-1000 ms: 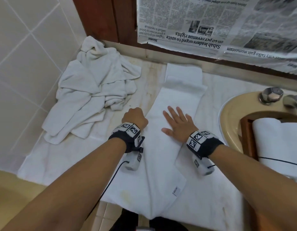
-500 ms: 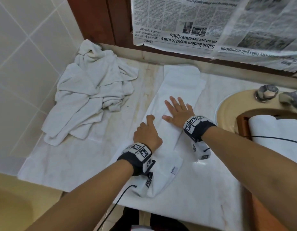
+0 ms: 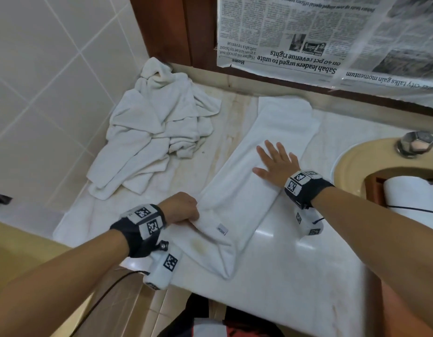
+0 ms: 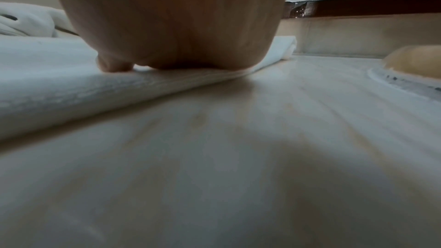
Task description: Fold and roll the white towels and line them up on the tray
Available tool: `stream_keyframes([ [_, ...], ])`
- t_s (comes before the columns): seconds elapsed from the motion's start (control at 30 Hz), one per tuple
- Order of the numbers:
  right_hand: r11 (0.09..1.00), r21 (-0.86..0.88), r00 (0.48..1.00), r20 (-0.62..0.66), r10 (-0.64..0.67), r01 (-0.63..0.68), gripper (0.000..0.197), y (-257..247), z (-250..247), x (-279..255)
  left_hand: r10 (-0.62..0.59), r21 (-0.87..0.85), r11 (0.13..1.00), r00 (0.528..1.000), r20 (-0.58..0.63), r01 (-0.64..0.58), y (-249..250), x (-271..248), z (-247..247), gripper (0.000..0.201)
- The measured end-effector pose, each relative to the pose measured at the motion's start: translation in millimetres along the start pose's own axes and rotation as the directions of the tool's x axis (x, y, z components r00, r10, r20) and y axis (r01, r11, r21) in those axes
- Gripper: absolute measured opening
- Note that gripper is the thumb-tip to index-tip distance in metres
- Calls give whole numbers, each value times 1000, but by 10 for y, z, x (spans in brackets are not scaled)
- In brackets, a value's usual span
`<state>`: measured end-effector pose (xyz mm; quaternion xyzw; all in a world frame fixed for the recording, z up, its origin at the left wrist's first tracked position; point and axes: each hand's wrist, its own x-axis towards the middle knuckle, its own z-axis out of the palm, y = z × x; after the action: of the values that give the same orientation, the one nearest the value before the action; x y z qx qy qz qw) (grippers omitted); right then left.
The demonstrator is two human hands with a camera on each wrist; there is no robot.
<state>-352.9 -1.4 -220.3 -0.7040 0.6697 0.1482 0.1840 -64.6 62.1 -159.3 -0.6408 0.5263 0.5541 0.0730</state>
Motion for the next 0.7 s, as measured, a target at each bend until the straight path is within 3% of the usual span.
stream_keyframes([
  [0.1,1000,9,1000,-9,23,-23,68,-70,-69,-10,-23,-128,992,989,-143,4,-31,-19,-164,18],
  [0.27,986,168,997,-72,14,-1,61,-495,-126,-227,-1,-15,1000,981,-194,-2,2,38,-103,10],
  [0.4,964,254,996,-63,-60,74,68,-810,65,-461,-8,39,999,962,-273,20,66,118,36,39],
  [0.5,954,282,994,-80,-80,99,68,-812,133,-492,56,217,976,954,-295,10,123,195,117,49],
  [0.63,891,436,991,-94,-100,131,63,-715,114,-496,148,226,973,898,-415,-56,131,213,97,34],
  [0.7,897,421,991,-64,-121,136,61,-704,133,-504,139,231,972,887,-441,-37,96,244,72,33],
])
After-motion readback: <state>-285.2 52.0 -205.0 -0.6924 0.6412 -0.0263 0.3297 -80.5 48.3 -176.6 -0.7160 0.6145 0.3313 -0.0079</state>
